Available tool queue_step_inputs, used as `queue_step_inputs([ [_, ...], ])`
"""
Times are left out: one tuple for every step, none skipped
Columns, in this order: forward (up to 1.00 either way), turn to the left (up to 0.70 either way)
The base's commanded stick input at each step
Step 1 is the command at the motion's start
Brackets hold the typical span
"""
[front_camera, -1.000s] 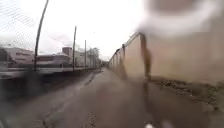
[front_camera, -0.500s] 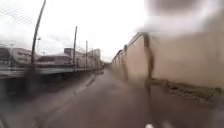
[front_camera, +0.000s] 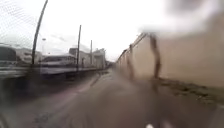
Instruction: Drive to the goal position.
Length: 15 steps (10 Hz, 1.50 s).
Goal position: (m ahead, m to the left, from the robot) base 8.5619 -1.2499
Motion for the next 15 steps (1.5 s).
queue_step_inputs([
  [0.5, 0.02],
  [0.5, 0.02],
  [0.5, 0.02],
  [0.5, 0.02],
  [0.5, 0.02],
  [0.5, 0.02],
  [0.5, 0.02],
  [0.5, 0.02],
  [0.5, 0.02],
  [0.5, 0.02],
  [0.5, 0.02],
  [0.5, 0.02],
  [0.5, 0.02],
  [0.5, 0.02],
  [0.5, 0.02],
])
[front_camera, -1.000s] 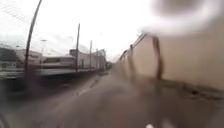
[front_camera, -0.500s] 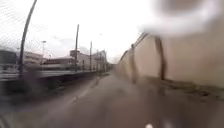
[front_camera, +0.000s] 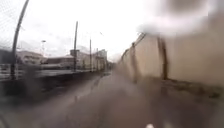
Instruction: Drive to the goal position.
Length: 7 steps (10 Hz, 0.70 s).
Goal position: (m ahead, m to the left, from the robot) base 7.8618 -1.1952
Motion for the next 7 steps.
queue_step_inputs([
  [0.5, 0.02],
  [0.5, 0.02],
  [0.5, 0.02],
  [0.5, 0.28],
  [0.5, 0.52],
  [0.5, 0.52],
  [0.5, 0.52],
])
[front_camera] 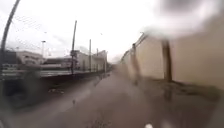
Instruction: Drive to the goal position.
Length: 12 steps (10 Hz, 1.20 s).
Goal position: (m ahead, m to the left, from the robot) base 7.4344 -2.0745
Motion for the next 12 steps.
queue_step_inputs([
  [0.5, 0.52],
  [0.5, 0.52],
  [0.5, 0.52],
  [0.5, 0.3],
  [0.5, 0.02],
  [0.5, 0.02],
  [0.5, 0.02],
  [0.5, 0.02],
  [0.5, 0.02],
  [0.5, 0.02],
  [0.5, 0.02],
  [0.5, 0.02],
])
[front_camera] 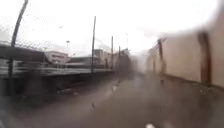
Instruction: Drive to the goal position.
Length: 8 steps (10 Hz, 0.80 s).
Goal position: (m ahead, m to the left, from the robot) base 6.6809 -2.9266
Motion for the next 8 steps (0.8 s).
queue_step_inputs([
  [0.5, 0.02],
  [0.5, 0.02],
  [0.5, 0.02],
  [0.5, 0.02],
  [0.5, 0.02],
  [0.5, 0.02],
  [0.5, 0.02],
  [0.5, 0.02],
])
